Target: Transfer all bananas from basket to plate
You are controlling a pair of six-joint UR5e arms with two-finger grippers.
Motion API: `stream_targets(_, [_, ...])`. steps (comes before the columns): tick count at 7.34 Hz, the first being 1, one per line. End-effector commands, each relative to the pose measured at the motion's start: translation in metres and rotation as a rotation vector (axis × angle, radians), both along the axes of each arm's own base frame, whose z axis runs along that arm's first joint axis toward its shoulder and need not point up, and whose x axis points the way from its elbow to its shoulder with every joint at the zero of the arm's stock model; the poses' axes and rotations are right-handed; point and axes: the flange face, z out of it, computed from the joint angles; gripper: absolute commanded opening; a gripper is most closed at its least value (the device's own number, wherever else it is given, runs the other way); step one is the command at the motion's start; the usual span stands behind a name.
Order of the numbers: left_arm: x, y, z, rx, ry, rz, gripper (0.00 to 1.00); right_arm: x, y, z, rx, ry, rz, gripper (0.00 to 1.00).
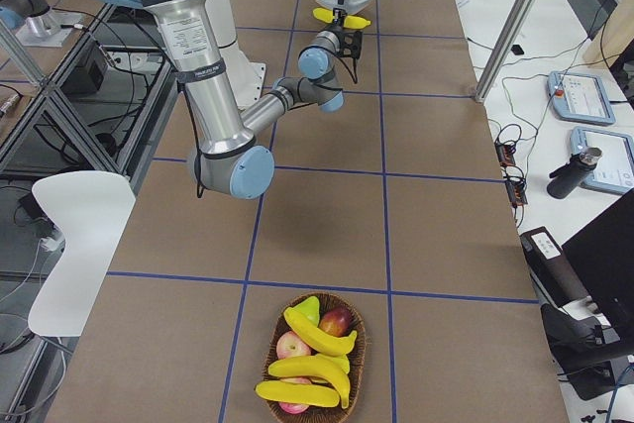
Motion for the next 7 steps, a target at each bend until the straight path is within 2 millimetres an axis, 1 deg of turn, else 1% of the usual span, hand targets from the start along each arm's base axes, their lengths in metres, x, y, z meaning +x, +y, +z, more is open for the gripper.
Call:
stream_targets(1, [0.016, 0.029, -0.011, -0.068, 0.139, 0.026, 1.0, 0.0, 0.01, -0.012, -0.006, -0.106, -0.02, 0.0])
stream_targets(2, [0.015, 0.031, -0.014, -0.08, 0.159, 0.037, 1.0, 0.005, 0.012, -0.014, -0.014, -0.153, -0.034, 0.0])
stream_targets(4, [0.022, 0.042, -0.018, -0.072, 0.176, 0.065, 0.99, 0.004, 0.012, -0.02, -0.018, -0.169, -0.037, 0.0])
stream_targets(6, [0.02, 0.046, -0.035, -0.112, 0.211, 0.093, 0.99, 0.0, 0.013, -0.028, -0.002, -0.194, -0.047, 0.0])
stream_targets(7, [0.02, 0.047, -0.035, -0.12, 0.215, 0.099, 0.98, -0.004, 0.014, -0.021, 0.01, -0.21, -0.051, 0.0])
